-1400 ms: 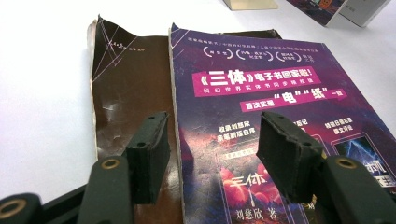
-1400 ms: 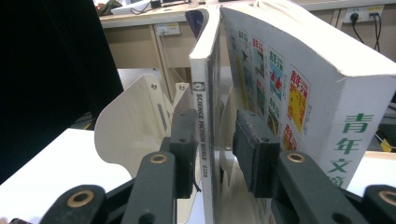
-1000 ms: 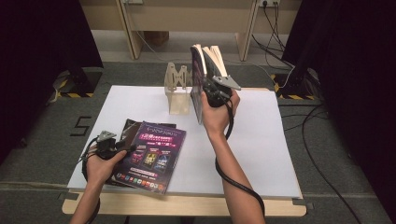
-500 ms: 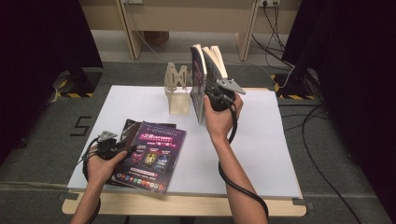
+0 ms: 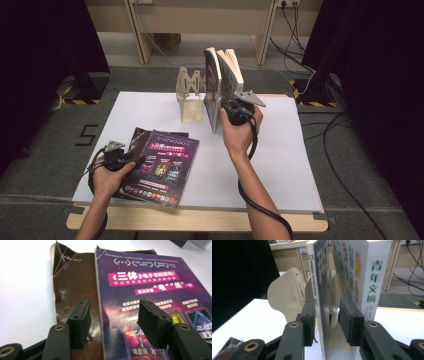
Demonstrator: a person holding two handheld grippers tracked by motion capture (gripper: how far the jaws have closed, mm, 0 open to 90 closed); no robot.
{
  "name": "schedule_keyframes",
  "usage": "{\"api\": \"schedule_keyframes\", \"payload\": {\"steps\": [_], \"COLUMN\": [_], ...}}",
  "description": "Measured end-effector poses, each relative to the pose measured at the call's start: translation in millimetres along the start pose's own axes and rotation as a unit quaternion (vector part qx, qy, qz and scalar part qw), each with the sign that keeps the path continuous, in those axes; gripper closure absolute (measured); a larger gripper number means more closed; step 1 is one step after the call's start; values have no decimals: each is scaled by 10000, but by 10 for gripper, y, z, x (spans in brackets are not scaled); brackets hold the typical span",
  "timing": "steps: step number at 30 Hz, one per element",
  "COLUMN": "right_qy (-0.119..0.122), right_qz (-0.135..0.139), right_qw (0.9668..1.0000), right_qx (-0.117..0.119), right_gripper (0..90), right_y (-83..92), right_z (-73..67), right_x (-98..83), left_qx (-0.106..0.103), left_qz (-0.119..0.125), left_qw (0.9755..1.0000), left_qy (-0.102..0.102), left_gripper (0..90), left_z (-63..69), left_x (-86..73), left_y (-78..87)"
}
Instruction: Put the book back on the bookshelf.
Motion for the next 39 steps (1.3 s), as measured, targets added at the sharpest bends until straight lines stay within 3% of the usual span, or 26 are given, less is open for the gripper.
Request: {"api": "schedule_keyframes", "payload": {"steps": [17,39], "right_qy": [-150,-189], "right_qz": [-426,-979], "right_qw": [9987,9936], "right_qx": [214,524], "right_gripper": [659,635], "right_y": [-17,-222], "right_z": [28,-201], "right_x": [-407,-783], "left_qx": [15,8], "left_qz": [-163,-307], "left_qw": [9999,9995], "left_qy": [-10,-90], "left_gripper": [429,431], "left_z": [-21,8], "left_x": [-47,-110], "left_y": [-55,-129]}}
Point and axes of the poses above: each handheld gripper's, and its own axes: y roughly backward along the jaws, x roughly out of its top, z roughly to its right, the point moved 4 cm from there along -y, roughly forward along the jaws, and after that the axes turned 13 degrees about y, right-handed, at the moved point
